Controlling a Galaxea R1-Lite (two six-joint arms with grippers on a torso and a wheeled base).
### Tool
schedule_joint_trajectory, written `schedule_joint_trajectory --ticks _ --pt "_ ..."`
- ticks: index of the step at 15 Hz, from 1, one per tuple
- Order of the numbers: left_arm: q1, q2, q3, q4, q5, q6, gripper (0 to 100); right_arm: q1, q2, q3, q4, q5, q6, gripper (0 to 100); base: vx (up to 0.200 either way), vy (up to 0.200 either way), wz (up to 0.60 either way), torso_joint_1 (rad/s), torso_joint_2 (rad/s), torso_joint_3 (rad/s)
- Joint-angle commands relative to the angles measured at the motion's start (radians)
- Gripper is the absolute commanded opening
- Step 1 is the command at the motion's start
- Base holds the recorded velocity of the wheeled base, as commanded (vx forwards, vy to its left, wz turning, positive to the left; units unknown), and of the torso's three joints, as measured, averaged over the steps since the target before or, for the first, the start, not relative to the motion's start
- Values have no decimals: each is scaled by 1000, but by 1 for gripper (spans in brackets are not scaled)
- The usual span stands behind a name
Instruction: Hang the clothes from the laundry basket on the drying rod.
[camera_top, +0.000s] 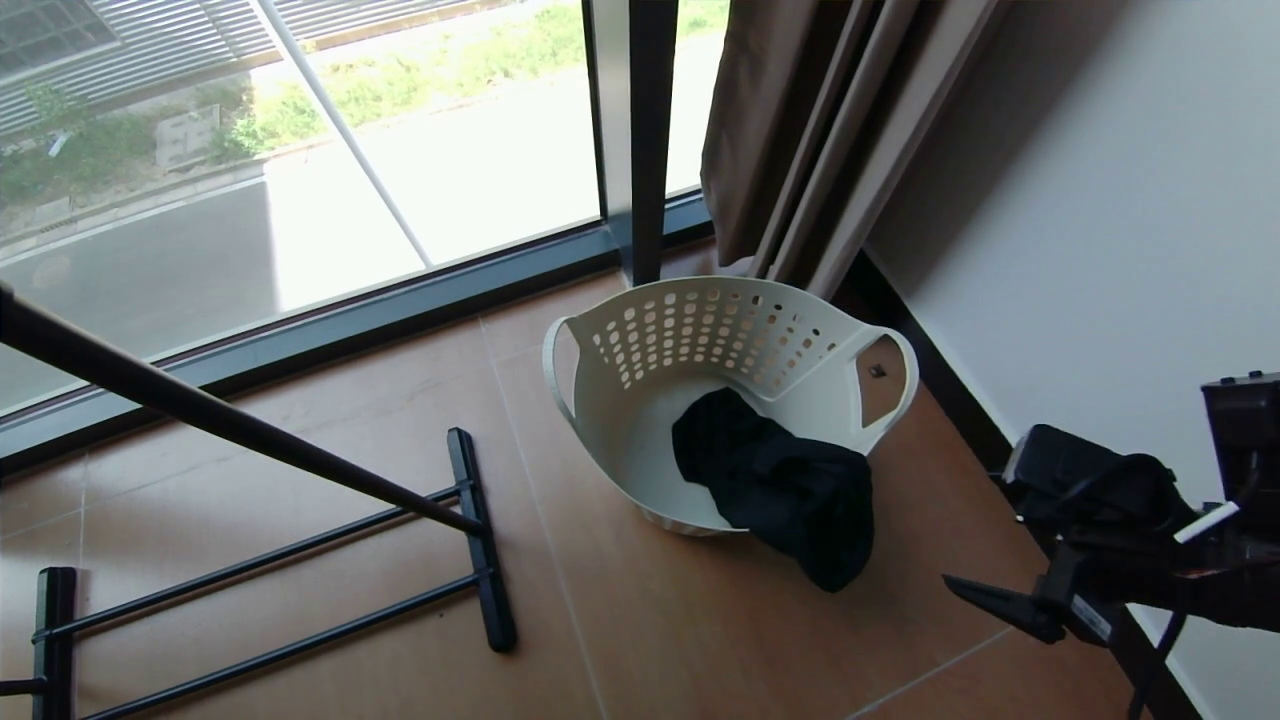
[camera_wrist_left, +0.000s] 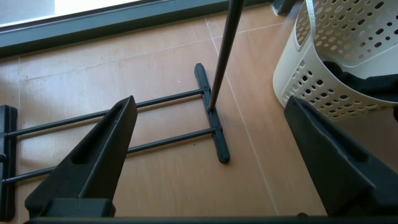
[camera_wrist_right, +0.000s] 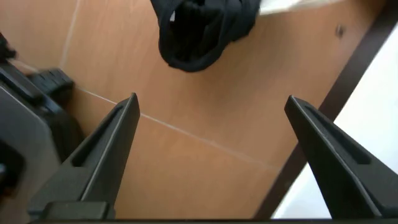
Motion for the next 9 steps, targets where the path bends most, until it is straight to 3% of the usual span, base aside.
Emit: schedule_joint_trajectory --ticks 1,5,7,9 --pt "0 0 0 0 0 0 100 6 143 -74 5 4 -47 100 0 0 0 0 0 0" --pt "-1 0 0 0 0 0 100 34 330 -406 159 -42 -67 100 0 0 0 0 0 0" --pt "0 0 0 0 0 0 100 34 404 -507 192 -59 -71 100 0 0 0 0 0 0" --pt "0 0 0 0 0 0 100 31 507 -630 195 -85 -159 100 0 0 0 0 0 0"
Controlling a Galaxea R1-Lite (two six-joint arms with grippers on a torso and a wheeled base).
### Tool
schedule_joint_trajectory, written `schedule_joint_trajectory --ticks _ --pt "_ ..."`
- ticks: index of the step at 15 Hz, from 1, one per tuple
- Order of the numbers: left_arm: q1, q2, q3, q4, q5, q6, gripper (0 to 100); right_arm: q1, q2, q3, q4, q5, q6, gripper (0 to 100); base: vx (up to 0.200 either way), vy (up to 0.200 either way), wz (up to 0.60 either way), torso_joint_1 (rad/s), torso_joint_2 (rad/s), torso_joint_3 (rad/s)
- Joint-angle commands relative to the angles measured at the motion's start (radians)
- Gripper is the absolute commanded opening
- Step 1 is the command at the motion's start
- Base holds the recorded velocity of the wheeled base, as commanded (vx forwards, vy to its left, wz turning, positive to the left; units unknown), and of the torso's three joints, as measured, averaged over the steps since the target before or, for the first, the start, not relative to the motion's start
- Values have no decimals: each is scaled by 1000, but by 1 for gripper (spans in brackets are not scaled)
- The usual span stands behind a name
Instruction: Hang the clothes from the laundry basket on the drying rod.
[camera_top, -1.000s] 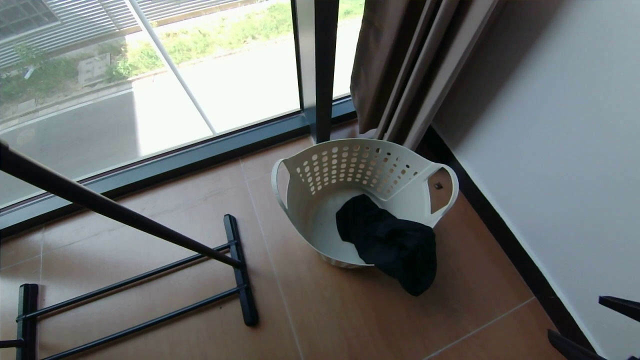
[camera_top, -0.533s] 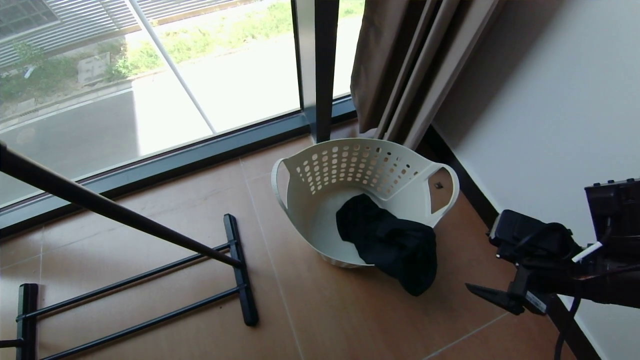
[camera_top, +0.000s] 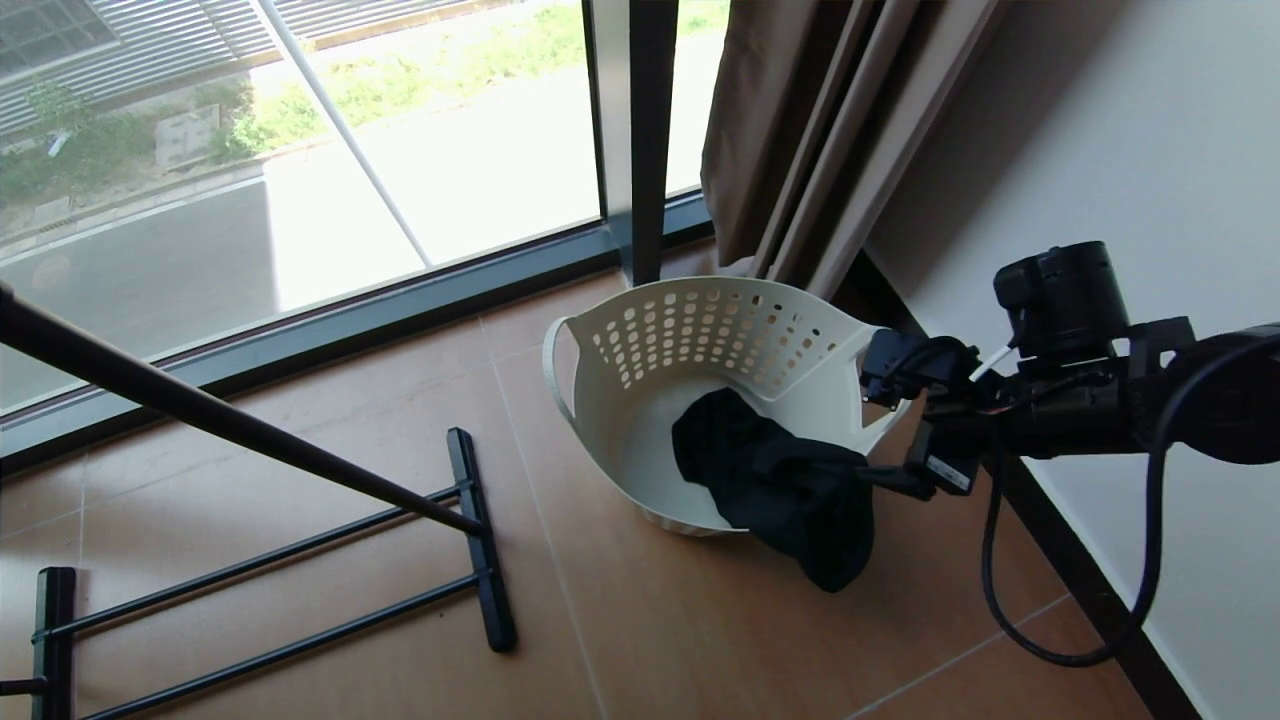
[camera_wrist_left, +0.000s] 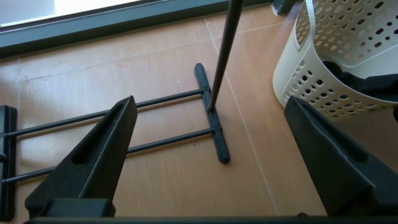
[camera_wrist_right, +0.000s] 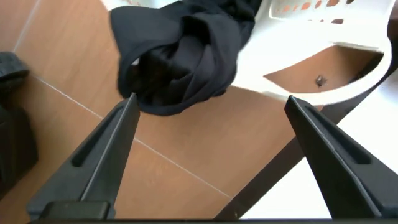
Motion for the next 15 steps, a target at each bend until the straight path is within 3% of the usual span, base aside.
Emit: schedule_joint_trajectory --ticks 1,3,7,15 --pt "-1 0 0 0 0 -1 100 -2 160 -141 10 -19 -81 100 0 0 0 0 0 0" --pt "0 0 0 0 0 -1 100 -2 261 -265 55 -25 -149 100 0 0 0 0 0 0" --pt "-1 0 0 0 0 -1 100 0 415 -463 104 -27 -161 100 0 0 0 0 0 0" --pt "-1 0 0 0 0 -1 100 17 491 -518 151 -48 -162 100 0 0 0 0 0 0"
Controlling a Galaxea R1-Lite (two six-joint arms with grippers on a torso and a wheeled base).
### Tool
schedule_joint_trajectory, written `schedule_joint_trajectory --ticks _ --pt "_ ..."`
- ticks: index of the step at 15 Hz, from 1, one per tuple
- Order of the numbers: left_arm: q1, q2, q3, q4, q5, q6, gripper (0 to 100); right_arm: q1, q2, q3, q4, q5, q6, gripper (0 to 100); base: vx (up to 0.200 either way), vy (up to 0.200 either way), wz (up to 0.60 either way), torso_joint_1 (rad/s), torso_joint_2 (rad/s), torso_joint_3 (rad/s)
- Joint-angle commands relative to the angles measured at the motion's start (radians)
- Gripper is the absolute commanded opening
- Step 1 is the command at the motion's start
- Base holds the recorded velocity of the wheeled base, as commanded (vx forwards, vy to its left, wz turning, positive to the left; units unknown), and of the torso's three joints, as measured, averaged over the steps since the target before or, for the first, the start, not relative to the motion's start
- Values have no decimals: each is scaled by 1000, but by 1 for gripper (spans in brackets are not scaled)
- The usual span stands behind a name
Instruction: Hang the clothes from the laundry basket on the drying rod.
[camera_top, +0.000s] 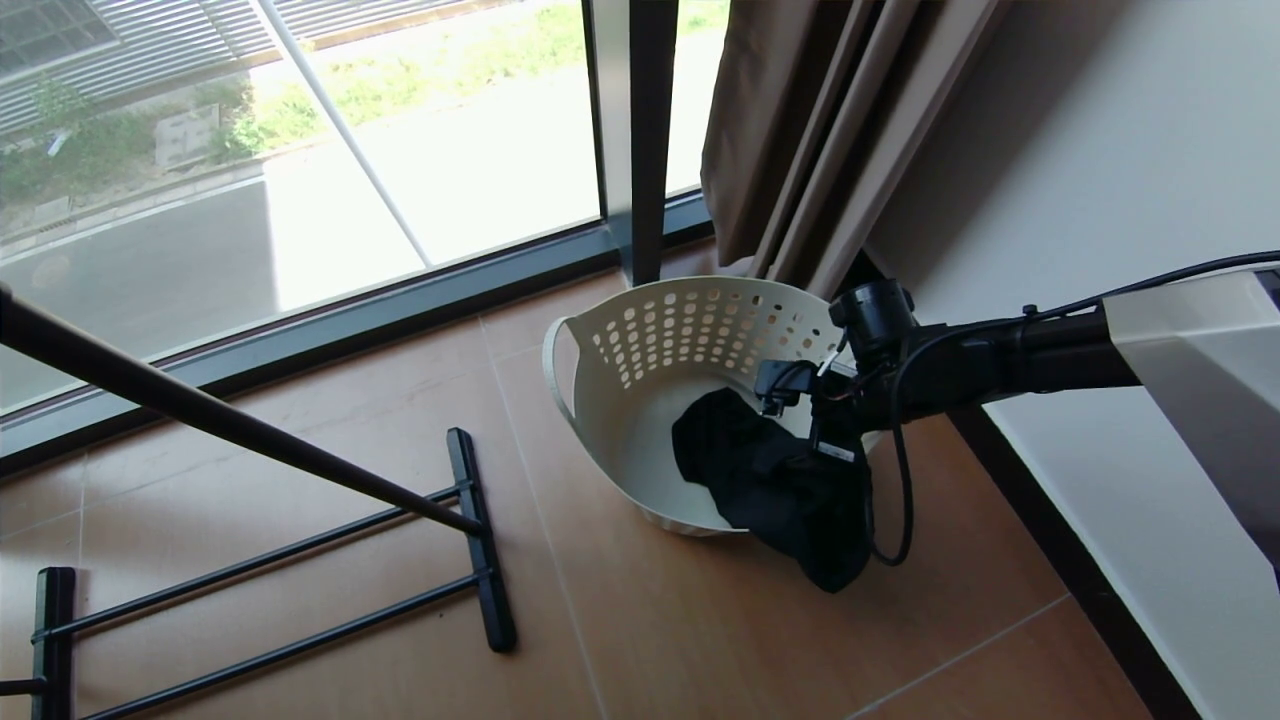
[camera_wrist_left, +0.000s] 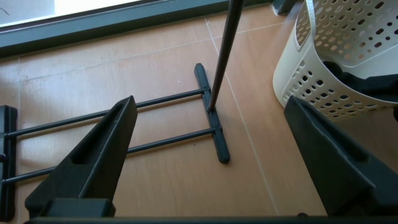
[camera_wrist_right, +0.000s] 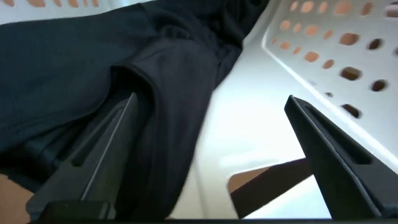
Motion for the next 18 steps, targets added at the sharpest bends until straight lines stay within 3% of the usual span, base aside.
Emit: schedule_joint_trajectory --ticks 1,9,18 --pt "0 0 0 0 0 0 100 7 16 -11 2 0 0 100 0 0 0 0 0 0" --pt "0 0 0 0 0 0 100 7 15 -39 111 9 16 100 0 0 0 0 0 0" --pt "0 0 0 0 0 0 100 7 32 -64 154 7 33 100 0 0 0 0 0 0"
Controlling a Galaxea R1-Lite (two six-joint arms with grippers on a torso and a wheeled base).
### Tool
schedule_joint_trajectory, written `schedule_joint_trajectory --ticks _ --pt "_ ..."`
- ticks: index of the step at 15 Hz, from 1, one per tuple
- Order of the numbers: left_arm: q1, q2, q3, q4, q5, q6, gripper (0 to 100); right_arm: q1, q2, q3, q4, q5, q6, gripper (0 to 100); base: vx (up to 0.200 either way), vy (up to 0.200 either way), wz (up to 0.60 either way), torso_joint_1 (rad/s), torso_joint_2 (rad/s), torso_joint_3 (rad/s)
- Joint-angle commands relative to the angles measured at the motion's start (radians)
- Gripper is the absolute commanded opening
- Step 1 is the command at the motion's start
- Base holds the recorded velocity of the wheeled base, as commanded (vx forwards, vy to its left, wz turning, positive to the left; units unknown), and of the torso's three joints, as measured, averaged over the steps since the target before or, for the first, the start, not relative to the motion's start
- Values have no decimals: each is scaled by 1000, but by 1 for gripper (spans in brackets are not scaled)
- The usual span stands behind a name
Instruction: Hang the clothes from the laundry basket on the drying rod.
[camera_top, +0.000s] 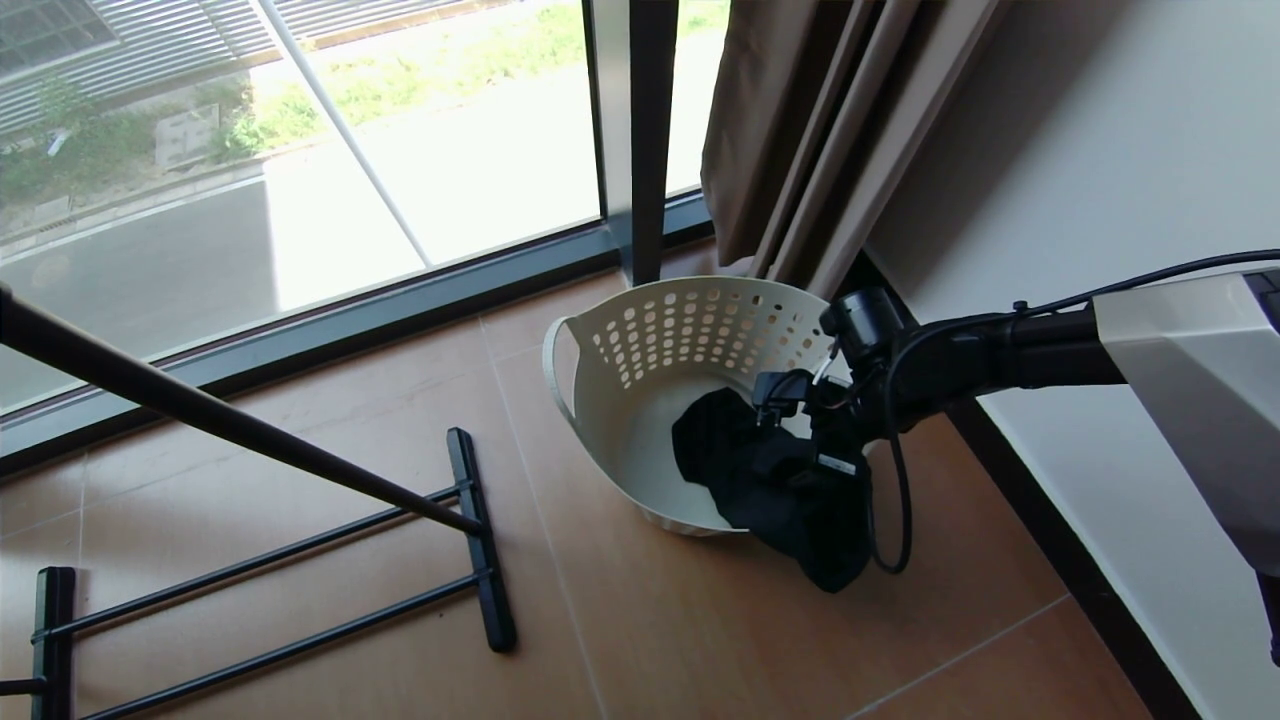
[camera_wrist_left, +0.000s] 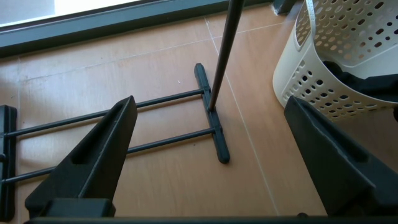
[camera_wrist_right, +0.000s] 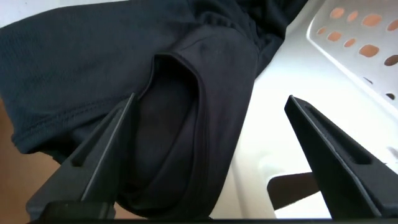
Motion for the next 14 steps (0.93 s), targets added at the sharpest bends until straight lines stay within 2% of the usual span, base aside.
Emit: schedule_joint_trajectory --ticks 1,13,14 --pt "0 1 0 -1 0 0 100 0 22 -8 -4 -1 -1 100 0 0 0 0 0 0" --pt "0 1 0 -1 0 0 100 -15 99 -68 -2 -29 1 100 0 0 0 0 0 0" --pt "0 1 0 -1 0 0 100 -20 105 -83 -2 -30 1 0 0 0 0 0 0 0"
